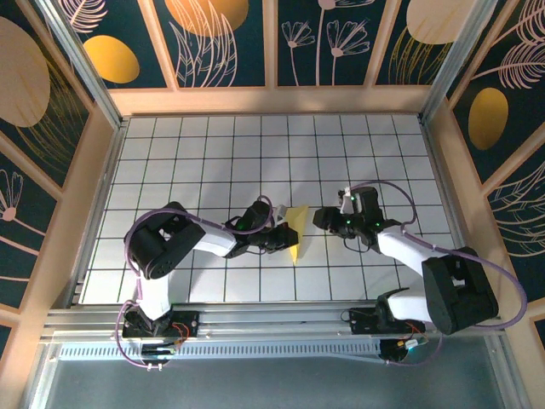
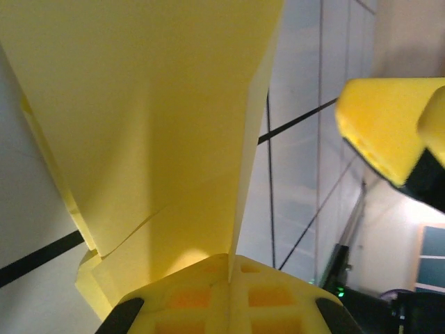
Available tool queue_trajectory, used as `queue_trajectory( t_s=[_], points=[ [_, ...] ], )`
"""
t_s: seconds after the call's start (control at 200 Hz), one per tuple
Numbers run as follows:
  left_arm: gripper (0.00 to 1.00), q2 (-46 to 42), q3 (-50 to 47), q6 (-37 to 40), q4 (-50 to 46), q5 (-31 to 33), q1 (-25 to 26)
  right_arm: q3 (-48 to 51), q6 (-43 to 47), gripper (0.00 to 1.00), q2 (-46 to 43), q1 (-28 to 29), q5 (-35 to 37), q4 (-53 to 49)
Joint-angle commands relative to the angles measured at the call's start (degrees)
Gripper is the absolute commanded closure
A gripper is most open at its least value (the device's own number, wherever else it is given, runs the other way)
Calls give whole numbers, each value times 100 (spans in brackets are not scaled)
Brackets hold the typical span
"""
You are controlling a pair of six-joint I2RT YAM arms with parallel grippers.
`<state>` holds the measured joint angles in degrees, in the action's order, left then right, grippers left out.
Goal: Fold a paper plane with a square sheet of paper (fold left side to right side)
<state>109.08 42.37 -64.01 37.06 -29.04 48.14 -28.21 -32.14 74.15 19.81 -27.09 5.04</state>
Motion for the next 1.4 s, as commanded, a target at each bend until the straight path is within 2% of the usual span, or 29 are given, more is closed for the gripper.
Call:
queue_trajectory(
  t_s=[0.0,0.27,1.291,1.396],
  points=[
    [100,169,-150,-613,1169,-330,-60,44,-233,50,136,111,-24,419],
    [100,558,-448,-1306,2385,-375,-69,-48,-561,53,523,457,137,762],
    [100,868,-497,-1552,2784,-382,-68,-414,-731,55,1439,761,300,878],
    [94,904,-532,-1580,2833,-364,-68,-449,-709,57,1557,793,359,769]
  ],
)
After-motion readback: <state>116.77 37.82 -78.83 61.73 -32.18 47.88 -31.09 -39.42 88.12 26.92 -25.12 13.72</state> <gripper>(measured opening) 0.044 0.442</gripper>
